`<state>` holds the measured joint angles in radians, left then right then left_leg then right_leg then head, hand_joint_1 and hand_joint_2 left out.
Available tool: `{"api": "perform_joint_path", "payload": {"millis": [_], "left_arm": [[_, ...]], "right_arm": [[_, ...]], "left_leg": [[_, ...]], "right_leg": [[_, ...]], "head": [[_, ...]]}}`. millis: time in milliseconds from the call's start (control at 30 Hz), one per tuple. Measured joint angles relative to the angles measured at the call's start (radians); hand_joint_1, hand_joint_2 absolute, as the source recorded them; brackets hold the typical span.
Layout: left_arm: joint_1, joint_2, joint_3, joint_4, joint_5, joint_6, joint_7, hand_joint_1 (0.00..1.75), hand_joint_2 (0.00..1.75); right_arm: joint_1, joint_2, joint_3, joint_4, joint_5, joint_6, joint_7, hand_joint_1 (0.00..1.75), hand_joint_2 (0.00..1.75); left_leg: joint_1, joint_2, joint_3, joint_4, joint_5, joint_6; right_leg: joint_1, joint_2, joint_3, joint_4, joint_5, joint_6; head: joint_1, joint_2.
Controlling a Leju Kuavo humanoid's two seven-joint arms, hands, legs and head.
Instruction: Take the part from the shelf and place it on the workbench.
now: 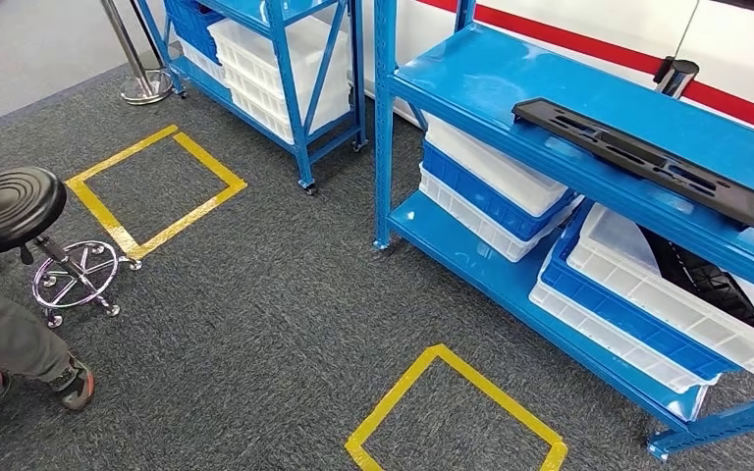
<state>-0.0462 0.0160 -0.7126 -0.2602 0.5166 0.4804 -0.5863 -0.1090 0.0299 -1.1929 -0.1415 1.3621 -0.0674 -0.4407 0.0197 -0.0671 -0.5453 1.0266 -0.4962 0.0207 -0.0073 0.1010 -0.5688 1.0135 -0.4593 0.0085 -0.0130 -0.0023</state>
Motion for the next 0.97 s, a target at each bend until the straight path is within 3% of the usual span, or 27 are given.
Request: {"api": "perform_joint_path", "payload": {"millis": [67, 133, 233, 300, 333, 367, 433, 500, 567, 600, 667, 733, 800, 833, 867, 933, 967], "left_arm": [[-0.002, -0.001, 0.0, 0.0, 0.006, 0.005, -0.004, 0.0, 1.75], [-0.003, -0.002, 0.0, 0.0, 0.009, 0.009, -0.007, 0.0, 1.75], [0.0, -0.002, 0.001, 0.0, 0.016, 0.015, -0.009, 0.0, 1.75], [0.002, -0.003, 0.0, 0.0, 0.024, 0.017, -0.01, 0.0, 1.75], [0.002, -0.003, 0.0, 0.0, 0.026, 0.018, -0.01, 0.0, 1.75], [0.002, -0.004, 0.0, 0.0, 0.028, 0.018, -0.01, 0.0, 1.75], [0.002, -0.004, 0.0, 0.0, 0.032, 0.018, -0.01, 0.0, 1.75], [0.002, -0.003, 0.001, 0.0, 0.04, 0.018, -0.01, 0.0, 1.75], [0.0, -0.001, 0.001, 0.0, 0.047, 0.019, -0.011, 0.0, 1.75], [-0.002, -0.001, 0.001, 0.0, 0.049, 0.02, -0.012, 0.0, 1.75], [-0.004, -0.001, 0.0, 0.0, 0.052, 0.023, -0.015, 0.0, 1.75], [-0.002, -0.001, 0.0, 0.0, 0.057, 0.026, -0.016, 0.0, 1.75], [0.002, 0.0, 0.0, 0.0, 0.06, 0.027, -0.016, 0.0, 1.75], [0.004, 0.0, 0.0, 0.0, 0.061, 0.027, -0.016, 0.0, 1.75], [0.005, 0.0, 0.0, 0.0, 0.061, 0.027, -0.016, 0.0, 1.75], [0.004, 0.0, 0.0, 0.0, 0.064, 0.026, -0.013, 0.0, 1.75], [0.004, 0.001, 0.0, 0.0, 0.065, 0.026, -0.012, 0.0, 1.75]], "right_arm": [[0.002, 0.0, 0.0, 0.0, 0.002, 0.003, 0.0, 0.0, 0.0], [0.003, -0.001, 0.0, 0.0, 0.002, 0.007, -0.001, 0.0, 0.0], [-0.004, 0.001, 0.0, 0.0, 0.004, 0.011, -0.003, 0.0, 0.0], [-0.006, 0.001, 0.0, 0.0, 0.004, 0.012, -0.003, 0.0, 0.0], [-0.006, 0.001, 0.0, 0.0, 0.005, 0.012, -0.003, 0.0, 0.0], [-0.006, 0.0, 0.0, 0.0, 0.005, 0.012, -0.003, 0.0, 0.0], [-0.008, 0.0, 0.0, 0.0, 0.005, 0.014, -0.002, 0.0, 0.0], [-0.012, 0.002, 0.001, 0.0, 0.007, 0.016, 0.0, 0.0, 0.0], [-0.013, 0.004, 0.001, 0.0, 0.008, 0.016, 0.004, 0.0, 0.0], [-0.011, 0.005, 0.001, 0.0, 0.008, 0.016, 0.006, 0.0, 0.0], [-0.009, 0.006, 0.001, 0.0, 0.006, 0.016, 0.01, 0.0, 0.0], [-0.01, 0.007, 0.0, 0.0, 0.003, 0.015, 0.011, 0.0, 0.0], [-0.009, 0.008, 0.0, 0.0, 0.002, 0.015, 0.011, 0.0, 0.0], [-0.007, 0.008, 0.0, 0.0, 0.002, 0.014, 0.011, 0.0, 0.0], [-0.006, 0.009, 0.0, 0.0, 0.002, 0.013, 0.011, 0.0, 0.0], [-0.004, 0.01, 0.0, 0.0, 0.004, 0.01, 0.012, 0.0, 0.0], [-0.004, 0.01, 0.0, 0.0, 0.005, 0.01, 0.012, 0.0, 0.0]], "left_leg": [[-0.005, 0.02, 0.002, -0.008, 0.006, 0.007], [-0.005, 0.039, 0.007, -0.025, 0.018, 0.019], [-0.005, 0.076, 0.009, -0.037, 0.026, 0.029], [-0.006, 0.103, 0.007, -0.037, 0.026, 0.028], [-0.006, 0.116, 0.006, -0.037, 0.025, 0.027], [-0.005, 0.128, 0.007, -0.036, 0.024, 0.026], [-0.006, 0.149, 0.011, -0.034, 0.019, 0.017], [-0.01, 0.166, 0.017, -0.03, 0.012, 0.004], [-0.011, 0.183, 0.024, -0.03, 0.007, -0.008], [-0.009, 0.186, 0.026, -0.029, 0.004, -0.014], [-0.003, 0.148, 0.013, 0.006, -0.027, -0.026], [0.0, 0.089, -0.039, 0.124, -0.098, -0.031], [0.0, 0.069, -0.1, 0.251, -0.147, -0.03], [0.0, 0.067, -0.113, 0.271, -0.142, -0.028], [0.0, 0.065, -0.105, 0.246, -0.115, -0.025], [0.001, 0.033, -0.048, 0.116, -0.038, -0.016], [0.001, 0.022, -0.028, 0.073, -0.016, -0.014]], "right_leg": [[-0.002, 0.012, -0.008, -0.004, 0.005, 0.013], [-0.002, -0.014, -0.024, 0.014, -0.004, 0.02], [-0.004, -0.079, -0.099, 0.159, -0.081, 0.017], [-0.008, -0.088, -0.145, 0.259, -0.119, 0.025], [-0.01, -0.092, -0.141, 0.26, -0.115, 0.033], [-0.013, -0.098, -0.117, 0.221, -0.097, 0.044], [-0.016, -0.136, -0.035, 0.079, -0.048, 0.058], [-0.012, -0.167, 0.012, -0.006, -0.019, 0.049], [-0.006, -0.157, 0.011, -0.014, -0.013, 0.029], [-0.01, -0.147, 0.01, -0.015, -0.012, 0.021], [-0.018, -0.127, 0.013, -0.017, -0.007, 0.005], [-0.019, -0.105, 0.014, -0.018, -0.002, -0.006], [-0.015, -0.079, 0.012, -0.018, 0.0, -0.009], [-0.014, -0.065, 0.012, -0.018, 0.0, -0.01], [-0.014, -0.05, 0.013, -0.017, 0.0, -0.01], [-0.014, -0.023, 0.016, -0.017, 0.001, -0.008], [-0.014, -0.016, 0.017, -0.017, 0.001, -0.008]], "head": [[-0.001, 0.0], [0.0, 0.0], [0.006, 0.0], [0.006, 0.0], [0.007, 0.0], [0.007, 0.0], [0.008, 0.0], [0.007, 0.0], [0.007, 0.0], [0.006, 0.0], [0.003, 0.0], [0.0, 0.0], [0.0, 0.0], [-0.001, 0.0], [-0.001, 0.0], [-0.001, 0.0], [-0.001, 0.0]]}}
